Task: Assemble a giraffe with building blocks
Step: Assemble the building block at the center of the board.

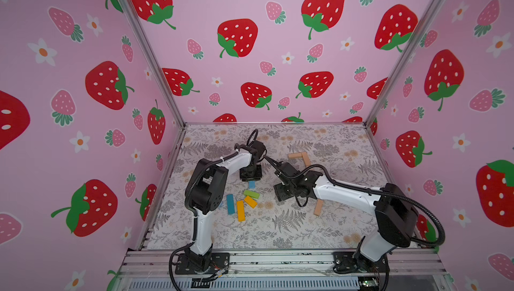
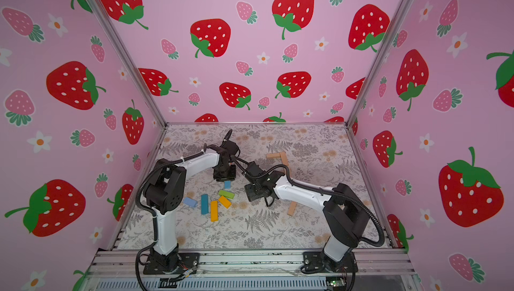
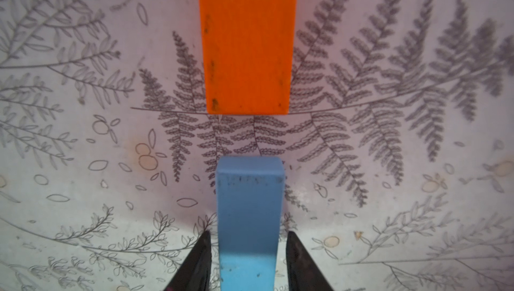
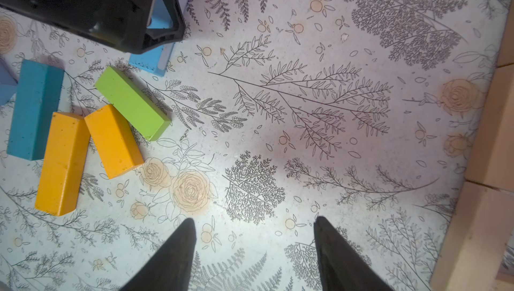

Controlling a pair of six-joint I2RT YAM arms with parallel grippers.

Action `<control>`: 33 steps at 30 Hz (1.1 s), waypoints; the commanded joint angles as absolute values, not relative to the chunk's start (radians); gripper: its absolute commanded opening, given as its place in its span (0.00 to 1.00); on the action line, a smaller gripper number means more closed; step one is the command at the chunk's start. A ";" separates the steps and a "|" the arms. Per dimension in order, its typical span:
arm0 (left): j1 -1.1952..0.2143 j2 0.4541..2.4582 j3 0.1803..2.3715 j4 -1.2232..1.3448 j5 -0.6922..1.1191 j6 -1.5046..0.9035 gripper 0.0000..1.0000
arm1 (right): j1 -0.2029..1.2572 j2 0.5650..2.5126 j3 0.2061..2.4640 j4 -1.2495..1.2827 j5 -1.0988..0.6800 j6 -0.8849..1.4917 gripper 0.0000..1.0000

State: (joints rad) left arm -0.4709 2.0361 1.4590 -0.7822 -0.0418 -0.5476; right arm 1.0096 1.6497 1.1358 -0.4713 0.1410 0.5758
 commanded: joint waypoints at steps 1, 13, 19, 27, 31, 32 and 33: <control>-0.468 2.046 1.494 -0.813 -0.045 -0.546 0.50 | 1.003 1.666 1.154 -0.482 0.148 0.586 0.68; -0.463 2.074 1.537 -0.828 -0.043 -0.534 0.21 | 1.003 1.661 1.150 -0.486 0.158 0.592 0.68; -0.455 2.085 1.546 -0.831 -0.040 -0.532 0.21 | 1.003 1.661 1.150 -0.486 0.160 0.592 0.68; -0.444 2.080 1.532 -0.830 -0.043 -0.528 0.22 | 1.003 1.677 1.160 -0.485 0.153 0.590 0.68; -0.442 2.092 1.546 -0.831 -0.034 -0.522 0.24 | 1.003 1.682 1.164 -0.486 0.152 0.590 0.68; -0.441 2.096 1.551 -0.833 -0.032 -0.522 0.25 | 1.003 1.683 1.164 -0.485 0.153 0.589 0.68; -0.442 2.099 1.555 -0.833 -0.031 -0.522 0.26 | 1.003 1.683 1.164 -0.486 0.153 0.590 0.68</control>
State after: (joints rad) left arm -0.4450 2.0701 1.5139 -0.7982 -0.0360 -0.5266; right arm 1.0096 1.6680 1.1397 -0.4717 0.1417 0.5789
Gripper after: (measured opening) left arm 0.314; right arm 0.680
